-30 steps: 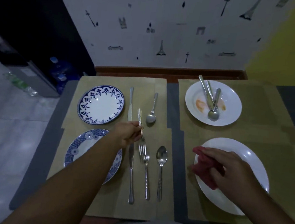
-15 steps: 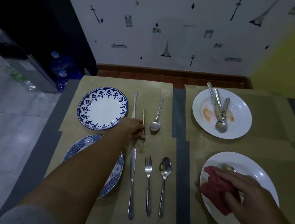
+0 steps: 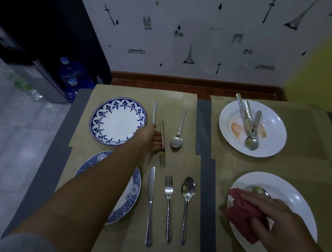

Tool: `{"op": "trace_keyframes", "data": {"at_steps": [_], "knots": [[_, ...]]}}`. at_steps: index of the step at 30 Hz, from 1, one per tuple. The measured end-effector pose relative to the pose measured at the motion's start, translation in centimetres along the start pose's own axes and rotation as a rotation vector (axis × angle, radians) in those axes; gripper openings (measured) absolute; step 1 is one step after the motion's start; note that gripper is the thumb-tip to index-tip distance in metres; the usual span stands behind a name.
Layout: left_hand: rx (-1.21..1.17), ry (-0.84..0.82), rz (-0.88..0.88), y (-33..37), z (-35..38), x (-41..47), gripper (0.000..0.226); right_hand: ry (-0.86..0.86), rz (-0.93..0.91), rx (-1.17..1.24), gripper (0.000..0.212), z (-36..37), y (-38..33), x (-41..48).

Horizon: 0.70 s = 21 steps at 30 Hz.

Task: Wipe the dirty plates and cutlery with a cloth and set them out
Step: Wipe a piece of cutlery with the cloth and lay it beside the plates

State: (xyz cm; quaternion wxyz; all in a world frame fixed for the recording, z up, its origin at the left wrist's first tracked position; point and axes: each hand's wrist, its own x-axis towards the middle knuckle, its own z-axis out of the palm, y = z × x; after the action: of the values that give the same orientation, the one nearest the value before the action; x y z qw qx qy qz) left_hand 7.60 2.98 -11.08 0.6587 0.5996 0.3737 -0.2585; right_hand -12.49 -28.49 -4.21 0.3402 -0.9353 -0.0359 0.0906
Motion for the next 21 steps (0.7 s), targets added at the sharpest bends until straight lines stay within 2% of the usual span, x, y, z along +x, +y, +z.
{"op": "trace_keyframes", "data": {"at_steps": [5,8,11,14,16,19,21], "knots": [[-0.063,-0.119,-0.027,0.2,-0.8,0.2,0.088,0.001,-0.015,-0.008,0.104,0.3,0.1,-0.2],[-0.073,-0.175,-0.017,0.2,-1.3,0.1,0.101,0.0,-0.027,-0.009,0.098,0.5,0.7,-0.4],[-0.049,-0.191,0.002,-0.1,-1.6,-0.2,0.096,0.006,-0.047,-0.004,0.094,0.6,0.6,-0.6],[-0.058,-0.219,0.003,-0.8,-1.6,-0.4,0.077,0.022,-0.085,0.001,0.092,0.7,0.3,-0.9],[0.11,-0.218,0.111,-1.6,-1.2,-1.9,0.074,0.034,-0.089,0.007,0.089,0.7,0.3,-1.0],[0.57,-0.285,0.356,-4.0,0.0,-4.8,0.064,0.045,-0.082,0.013,0.089,0.8,0.4,-1.4],[0.887,-0.292,0.455,-5.9,0.7,-5.7,0.053,0.052,-0.073,0.026,0.09,0.8,0.4,-1.6]]}}
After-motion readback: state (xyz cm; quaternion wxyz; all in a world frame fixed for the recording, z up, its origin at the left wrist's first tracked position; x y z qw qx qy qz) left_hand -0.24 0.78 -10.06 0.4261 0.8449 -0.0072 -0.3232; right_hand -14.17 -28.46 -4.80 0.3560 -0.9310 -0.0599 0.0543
